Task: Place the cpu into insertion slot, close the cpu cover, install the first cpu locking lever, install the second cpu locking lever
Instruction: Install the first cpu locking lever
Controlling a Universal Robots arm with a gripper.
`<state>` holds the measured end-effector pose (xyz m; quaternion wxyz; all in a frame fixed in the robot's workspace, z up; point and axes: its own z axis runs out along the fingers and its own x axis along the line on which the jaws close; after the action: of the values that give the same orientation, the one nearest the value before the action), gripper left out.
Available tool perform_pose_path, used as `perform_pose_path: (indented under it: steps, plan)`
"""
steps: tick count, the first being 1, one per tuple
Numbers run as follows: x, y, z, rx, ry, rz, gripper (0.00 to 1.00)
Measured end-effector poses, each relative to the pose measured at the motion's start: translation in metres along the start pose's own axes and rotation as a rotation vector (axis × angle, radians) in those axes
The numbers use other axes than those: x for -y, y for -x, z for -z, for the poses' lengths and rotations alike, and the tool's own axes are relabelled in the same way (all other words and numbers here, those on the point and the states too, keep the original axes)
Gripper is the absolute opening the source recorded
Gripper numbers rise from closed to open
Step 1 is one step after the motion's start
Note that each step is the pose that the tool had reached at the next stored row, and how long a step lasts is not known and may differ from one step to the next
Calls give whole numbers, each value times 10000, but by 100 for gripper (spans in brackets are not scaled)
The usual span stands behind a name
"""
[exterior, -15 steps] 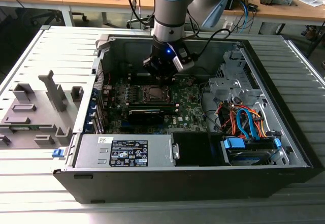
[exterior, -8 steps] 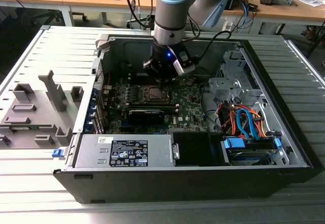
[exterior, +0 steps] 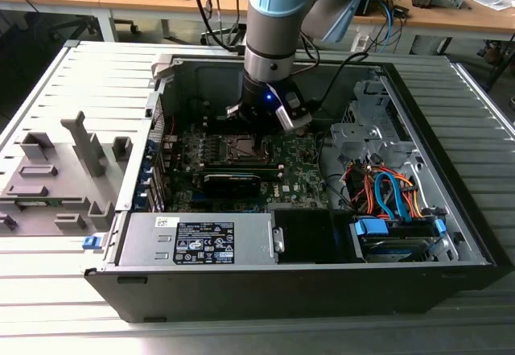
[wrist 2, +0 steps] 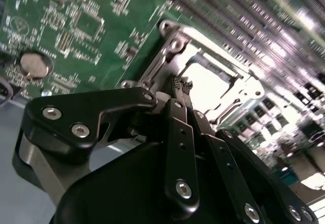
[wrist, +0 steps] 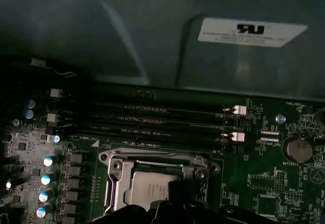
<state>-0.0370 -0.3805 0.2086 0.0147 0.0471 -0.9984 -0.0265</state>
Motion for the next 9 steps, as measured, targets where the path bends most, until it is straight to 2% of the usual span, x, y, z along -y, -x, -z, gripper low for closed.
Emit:
perform_pose_path:
  steps: [2, 5, 9]
  plan:
    - [37, -2, 2, 2, 22, 1, 11]
    - [48, -4, 24, 5, 62, 1, 11]
    - [44, -7, 118, 12, 125, 4, 11]
